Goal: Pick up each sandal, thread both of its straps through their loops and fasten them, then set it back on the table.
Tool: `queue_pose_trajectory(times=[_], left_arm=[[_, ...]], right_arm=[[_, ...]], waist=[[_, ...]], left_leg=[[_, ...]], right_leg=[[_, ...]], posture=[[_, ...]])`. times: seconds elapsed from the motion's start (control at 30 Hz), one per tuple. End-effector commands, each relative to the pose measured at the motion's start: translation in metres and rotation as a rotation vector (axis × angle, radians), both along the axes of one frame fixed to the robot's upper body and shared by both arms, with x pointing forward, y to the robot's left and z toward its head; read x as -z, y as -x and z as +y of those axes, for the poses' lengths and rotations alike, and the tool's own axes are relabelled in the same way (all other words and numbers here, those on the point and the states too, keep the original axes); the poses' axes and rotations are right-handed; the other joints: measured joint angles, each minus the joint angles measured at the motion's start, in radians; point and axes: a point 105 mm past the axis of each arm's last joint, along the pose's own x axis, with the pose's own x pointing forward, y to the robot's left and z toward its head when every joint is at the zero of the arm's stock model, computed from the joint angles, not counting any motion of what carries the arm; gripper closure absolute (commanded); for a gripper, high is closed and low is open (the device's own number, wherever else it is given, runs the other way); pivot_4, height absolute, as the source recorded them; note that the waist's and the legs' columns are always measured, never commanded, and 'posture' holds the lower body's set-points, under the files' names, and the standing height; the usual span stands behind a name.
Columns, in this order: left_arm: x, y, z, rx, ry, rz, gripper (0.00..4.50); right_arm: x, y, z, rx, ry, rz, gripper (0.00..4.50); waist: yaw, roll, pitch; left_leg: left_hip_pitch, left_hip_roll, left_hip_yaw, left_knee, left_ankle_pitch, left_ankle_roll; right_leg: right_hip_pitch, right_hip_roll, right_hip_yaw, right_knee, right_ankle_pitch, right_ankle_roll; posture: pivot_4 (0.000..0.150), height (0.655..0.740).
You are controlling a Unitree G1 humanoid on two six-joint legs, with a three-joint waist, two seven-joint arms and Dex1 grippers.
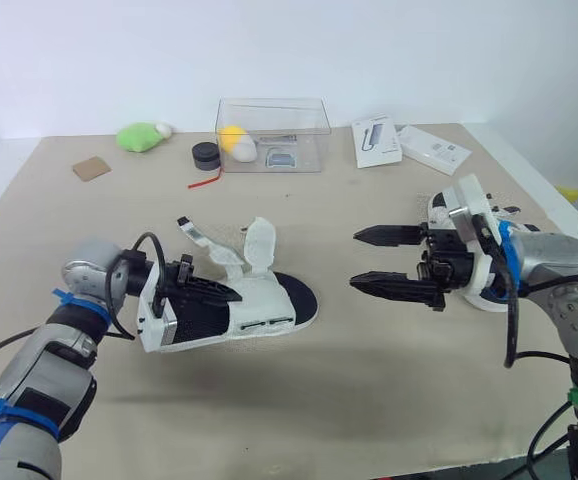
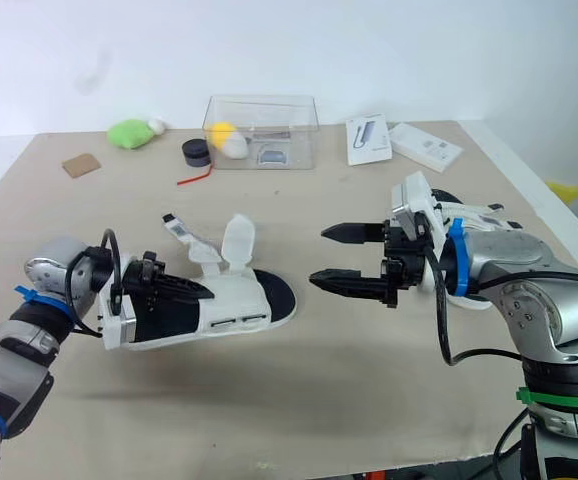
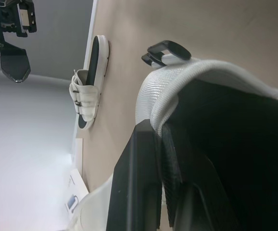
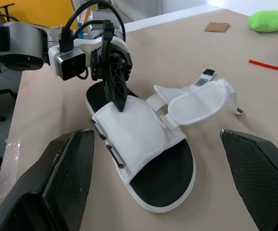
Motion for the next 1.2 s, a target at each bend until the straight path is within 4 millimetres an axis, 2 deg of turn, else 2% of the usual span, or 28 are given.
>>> queue_pose_trajectory(times=[0.03,0.1,0.13,0.17,0.23,0.3,0.33,0.37,0.4,0.53,0.57,0.73,0.77,0.8,0.87,0.9,1.2], left_arm=[[-0.012,-0.004,0.005,-0.03,0.041,-0.045,4.16],[-0.011,-0.006,0.007,-0.046,0.034,-0.044,3.5],[-0.011,-0.007,0.008,-0.054,0.032,-0.045,3.3],[-0.012,-0.007,0.009,-0.059,0.031,-0.046,2.72],[-0.01,-0.009,0.016,-0.098,0.04,-0.035,2.01],[-0.004,-0.01,0.024,-0.147,0.055,-0.012,1.02],[-0.003,-0.01,0.027,-0.163,0.059,-0.006,0.78],[-0.001,-0.011,0.029,-0.179,0.061,-0.002,0.22],[-0.001,-0.012,0.031,-0.196,0.06,0.001,0.1],[-0.005,-0.019,0.043,-0.291,0.124,0.008,0.1],[-0.006,-0.021,0.047,-0.319,0.147,0.011,0.0],[-0.015,-0.026,0.06,-0.432,0.274,0.031,0.0],[-0.017,-0.026,0.06,-0.443,0.298,0.029,0.0],[-0.019,-0.026,0.06,-0.458,0.322,0.029,0.0],[-0.021,-0.025,0.061,-0.497,0.356,0.039,0.0],[-0.021,-0.025,0.062,-0.524,0.372,0.054,0.0],[-0.03,-0.032,0.073,-0.805,0.623,0.347,0.0]], right_arm=[[-0.009,0.004,0.005,-0.031,-0.001,-0.043,0.0],[-0.01,0.003,0.005,-0.033,-0.001,-0.045,0.0],[-0.01,0.003,0.006,-0.035,-0.001,-0.046,0.0],[-0.01,0.003,0.006,-0.036,-0.001,-0.046,0.0],[-0.006,0.002,0.008,-0.038,0.008,-0.044,0.0],[-0.004,0.002,0.01,-0.04,0.006,-0.043,0.0],[-0.003,0.0,0.012,-0.034,0.008,-0.049,0.0],[-0.001,-0.002,0.013,-0.027,0.013,-0.056,0.0],[0.002,-0.003,0.014,-0.021,0.021,-0.061,0.0],[0.015,-0.012,0.019,0.018,0.041,-0.09,0.0],[0.018,-0.015,0.021,0.032,0.048,-0.101,0.53],[0.038,-0.028,0.035,0.091,0.058,-0.133,2.35],[0.044,-0.03,0.037,0.1,0.067,-0.139,3.02],[0.049,-0.032,0.039,0.111,0.076,-0.144,3.35],[0.06,-0.036,0.043,0.135,0.094,-0.151,4.31],[0.066,-0.037,0.044,0.141,0.105,-0.152,4.48],[0.107,-0.041,0.055,0.174,0.186,-0.099,4.48]], waist=[[0.0,0.0,0.0],[0.0,0.0,0.0],[0.0,0.0,0.0],[0.0,0.0,0.0],[0.0,0.0,0.0],[-0.001,0.0,0.0],[-0.002,0.0,0.0],[-0.002,0.0,0.0],[-0.002,0.0,0.0],[0.0,0.0,0.0],[0.0,0.0,0.0],[-0.001,-0.001,-0.001],[-0.001,-0.001,-0.001],[-0.001,-0.001,-0.001],[0.0,-0.001,-0.001],[0.0,-0.001,-0.001],[0.0,-0.001,-0.001]], left_leg=[[0.0,0.0,0.0,0.0,0.0,0.0],[0.0,0.0,0.0,0.0,0.0,0.0],[0.0,0.0,0.0,0.0,0.0,0.0],[0.0,0.0,0.0,0.0,0.0,0.0],[0.0,0.0,0.0,0.0,0.0,0.0],[0.001,0.0,0.0,0.0,0.0,0.0],[0.001,0.0,0.001,0.0,0.0,0.0],[0.001,0.001,0.001,0.0,0.0,0.0],[0.001,0.001,0.001,0.0,0.0,0.0],[0.001,0.001,0.001,0.0,0.0,0.0],[0.001,0.0,0.001,0.001,0.0,0.0],[0.001,0.001,0.001,0.001,0.0,0.0],[0.001,0.001,0.001,0.0,0.0,0.0],[0.001,0.001,0.001,0.0,0.0,0.0],[0.001,0.001,0.001,0.0,0.0,0.0],[0.001,0.001,0.002,0.0,0.0,0.0],[0.003,0.001,0.003,0.0,0.0,-0.001]], right_leg=[[0.0,0.0,0.0,0.0,0.0,0.0],[0.0,0.0,0.001,0.0,0.0,0.001],[0.0,0.0,0.001,0.0,0.0,0.001],[0.0,0.0,0.0,0.0,0.0,0.001],[0.0,0.0,0.0,0.0,0.0,0.001],[0.0,0.0,0.0,0.0,0.0,0.0],[0.0,0.0,0.001,0.0,0.0,0.0],[0.0,0.0,0.001,0.0,0.0,0.0],[0.0,0.001,0.0,0.0,0.0,0.0],[0.0,0.0,0.0,0.0,0.001,0.001],[0.0,0.0,0.0,0.0,0.001,0.001],[0.0,0.0,0.0,0.0,0.001,0.001],[0.0,0.0,0.0,0.0,0.001,0.001],[0.0,0.0,0.0,0.0,0.001,0.001],[0.0,0.0,0.0,0.0,0.001,0.001],[0.0,-0.001,0.0,0.0,0.001,0.001],[0.0,-0.001,-0.001,0.002,0.002,0.0]], posture=[[0.15,0.74],[0.15,0.74],[0.15,0.74],[0.15,0.74],[0.15,0.74],[0.15,0.74],[0.15,0.74],[0.15,0.74],[0.15,0.74],[0.15,0.74],[0.15,0.74],[0.15,0.74],[0.15,0.74],[0.15,0.74],[0.15,0.74],[0.15,0.74],[0.15,0.74]])
